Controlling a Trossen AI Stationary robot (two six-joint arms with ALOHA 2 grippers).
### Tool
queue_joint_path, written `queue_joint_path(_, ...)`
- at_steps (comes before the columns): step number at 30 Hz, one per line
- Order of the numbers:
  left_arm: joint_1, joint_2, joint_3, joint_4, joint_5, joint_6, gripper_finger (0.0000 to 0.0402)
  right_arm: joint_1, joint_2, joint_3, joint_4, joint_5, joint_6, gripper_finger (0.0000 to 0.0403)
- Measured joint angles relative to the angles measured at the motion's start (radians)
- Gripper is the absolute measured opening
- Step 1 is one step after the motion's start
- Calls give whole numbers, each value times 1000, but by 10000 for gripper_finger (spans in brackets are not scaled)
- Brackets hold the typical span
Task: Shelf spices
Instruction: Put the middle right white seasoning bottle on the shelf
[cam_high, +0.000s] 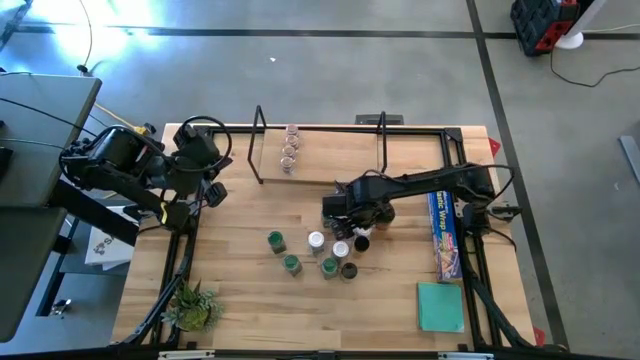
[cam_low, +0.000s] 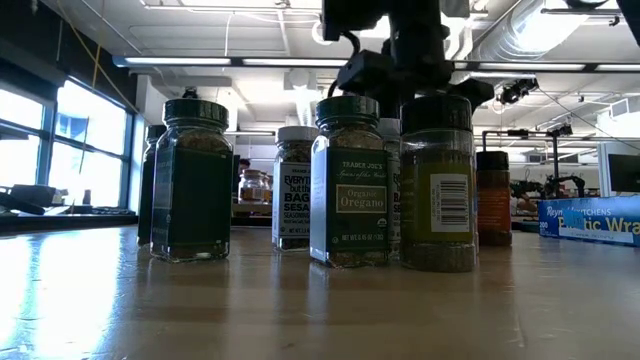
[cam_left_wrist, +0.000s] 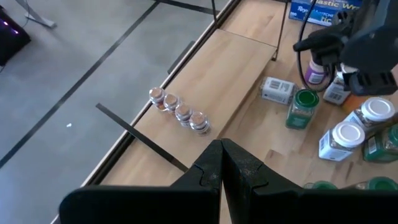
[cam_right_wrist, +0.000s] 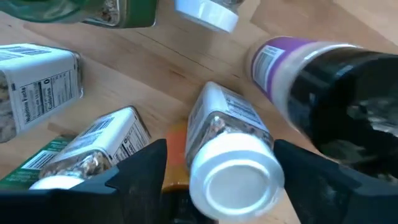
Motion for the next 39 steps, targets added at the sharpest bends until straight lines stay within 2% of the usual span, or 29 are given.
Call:
queue_joint_path(5,0,0,0,0,0,-3,0,0,21,0,-1,-43,-7,245)
queue_joint_path(11,0,0,0,0,0,-2,0,0,17,0,3,-48,-7,190)
queue_joint_path(26,0,0,0,0,-1,-2,0,-45,-172,142,-113,-3,65,190)
queue_joint_path(30,0,0,0,0,-4,-2,0,-7,-230,143,-165,-19,92,190)
queue_joint_path(34,0,0,0,0,-9,-2,0,100,-307,60,-213,-61,184,190)
queue_joint_path(39,0,0,0,12,-17,-1,0,266,-406,-208,-73,-107,488,190)
